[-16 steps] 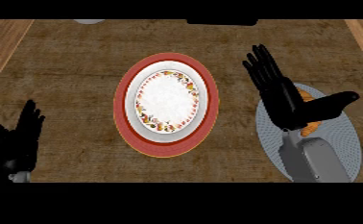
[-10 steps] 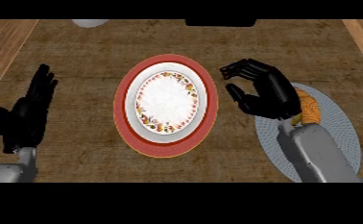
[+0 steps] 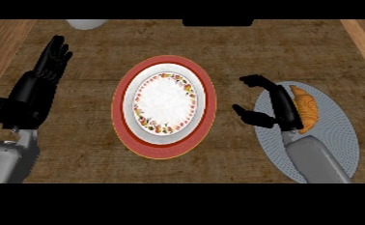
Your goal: Pick the croissant from the placemat and place it in the plate
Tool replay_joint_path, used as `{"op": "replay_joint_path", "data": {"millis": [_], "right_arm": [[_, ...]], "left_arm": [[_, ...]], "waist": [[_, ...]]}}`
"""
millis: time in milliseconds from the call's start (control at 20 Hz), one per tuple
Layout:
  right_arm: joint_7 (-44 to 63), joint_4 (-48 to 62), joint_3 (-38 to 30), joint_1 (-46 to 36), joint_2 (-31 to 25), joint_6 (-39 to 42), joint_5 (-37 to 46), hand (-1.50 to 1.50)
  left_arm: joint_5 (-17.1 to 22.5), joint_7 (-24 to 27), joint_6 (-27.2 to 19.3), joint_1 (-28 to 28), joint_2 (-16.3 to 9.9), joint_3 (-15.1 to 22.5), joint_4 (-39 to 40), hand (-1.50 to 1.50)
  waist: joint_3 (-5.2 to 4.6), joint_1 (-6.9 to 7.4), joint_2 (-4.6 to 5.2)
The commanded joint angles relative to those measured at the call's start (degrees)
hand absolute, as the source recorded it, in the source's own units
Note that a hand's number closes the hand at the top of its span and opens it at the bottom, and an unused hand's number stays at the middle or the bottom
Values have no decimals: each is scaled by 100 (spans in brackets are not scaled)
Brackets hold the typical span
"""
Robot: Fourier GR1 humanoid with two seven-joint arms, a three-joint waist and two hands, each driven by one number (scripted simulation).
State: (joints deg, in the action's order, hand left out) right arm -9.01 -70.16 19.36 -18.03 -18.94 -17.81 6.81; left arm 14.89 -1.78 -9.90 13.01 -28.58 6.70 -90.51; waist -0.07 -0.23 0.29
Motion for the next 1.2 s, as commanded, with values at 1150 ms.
{"op": "replay_joint_path", "data": {"millis": [1150], "right_arm": [[5146, -1613, 378, -737, -2377, 3423, 1024, -150]], "left_arm": [[-113, -312, 387, 239, 105, -252, -45, 0]], "waist": [[-13, -1, -62]]}}
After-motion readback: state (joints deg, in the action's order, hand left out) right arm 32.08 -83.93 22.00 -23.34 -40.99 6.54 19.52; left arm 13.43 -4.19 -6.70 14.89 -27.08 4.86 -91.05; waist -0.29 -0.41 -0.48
